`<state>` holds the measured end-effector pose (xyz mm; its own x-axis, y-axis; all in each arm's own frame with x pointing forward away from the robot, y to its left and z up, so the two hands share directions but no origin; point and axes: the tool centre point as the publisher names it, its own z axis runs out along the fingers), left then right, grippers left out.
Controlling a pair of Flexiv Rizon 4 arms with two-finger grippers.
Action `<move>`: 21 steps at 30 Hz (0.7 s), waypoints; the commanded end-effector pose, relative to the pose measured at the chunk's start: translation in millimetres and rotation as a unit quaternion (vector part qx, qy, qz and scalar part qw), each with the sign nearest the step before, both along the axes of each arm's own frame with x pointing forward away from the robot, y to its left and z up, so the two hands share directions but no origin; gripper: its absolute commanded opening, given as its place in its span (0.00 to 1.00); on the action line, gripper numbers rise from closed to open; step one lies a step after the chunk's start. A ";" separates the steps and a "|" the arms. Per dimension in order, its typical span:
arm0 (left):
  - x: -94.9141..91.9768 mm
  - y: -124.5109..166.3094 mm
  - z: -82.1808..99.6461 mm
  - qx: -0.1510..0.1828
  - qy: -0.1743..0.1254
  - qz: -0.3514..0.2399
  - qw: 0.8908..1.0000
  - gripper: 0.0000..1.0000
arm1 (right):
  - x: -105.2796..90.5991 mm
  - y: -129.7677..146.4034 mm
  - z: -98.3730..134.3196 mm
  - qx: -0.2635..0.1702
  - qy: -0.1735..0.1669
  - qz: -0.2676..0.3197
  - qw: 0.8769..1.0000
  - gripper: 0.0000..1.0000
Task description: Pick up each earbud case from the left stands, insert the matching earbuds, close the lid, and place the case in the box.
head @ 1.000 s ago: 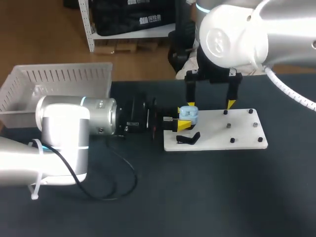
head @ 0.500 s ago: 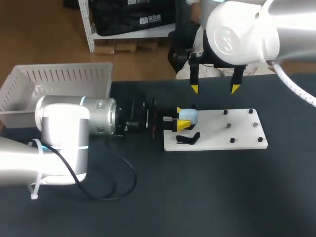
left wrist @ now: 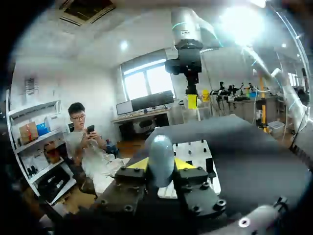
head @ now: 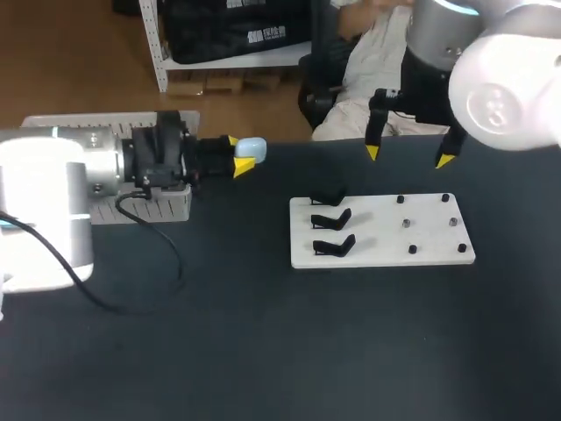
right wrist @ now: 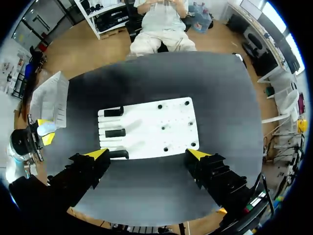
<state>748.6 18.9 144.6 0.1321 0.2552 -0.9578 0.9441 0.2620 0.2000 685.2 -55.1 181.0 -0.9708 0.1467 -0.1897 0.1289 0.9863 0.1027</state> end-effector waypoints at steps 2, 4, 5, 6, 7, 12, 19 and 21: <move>2.4 64.3 6.0 -0.044 0.016 0.107 0.993 0.00 | -3.7 -0.6 -0.8 -0.003 -0.029 -0.004 1.000 1.00; 10.5 81.5 5.1 -0.041 0.029 0.145 0.988 0.00 | -3.7 -0.6 -0.8 -0.003 -0.029 -0.004 1.000 1.00; 16.1 91.2 4.1 -0.023 0.031 0.159 0.986 0.00 | -3.7 -0.6 -0.8 -0.003 -0.029 -0.004 1.000 1.00; 20.6 99.3 3.3 -0.018 0.036 0.171 0.984 0.00 | -3.7 -0.6 -0.8 -0.003 -0.029 -0.004 1.000 1.00; 25.6 108.7 2.3 -0.009 0.041 0.188 0.981 0.00 | -3.7 -0.6 -0.8 -0.003 -0.029 -0.004 1.000 1.00; 46.4 149.7 -6.1 0.056 0.067 0.249 0.965 0.00 | -3.7 -0.6 -0.8 -0.003 -0.029 -0.004 1.000 1.00; 69.3 184.5 -8.7 0.133 0.046 0.286 0.948 0.00 | -3.7 -0.6 -0.8 -0.003 -0.029 -0.004 1.000 1.00; 72.1 186.6 -6.5 0.145 0.041 0.289 0.945 0.22 | -3.7 -0.6 -0.8 -0.003 -0.029 -0.004 1.000 1.00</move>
<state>817.3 213.7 134.3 -0.1434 0.4813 -0.8647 0.7385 0.6337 0.2303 683.9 -55.1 180.6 -0.9591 0.1508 -0.2396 0.1295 0.9863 0.1022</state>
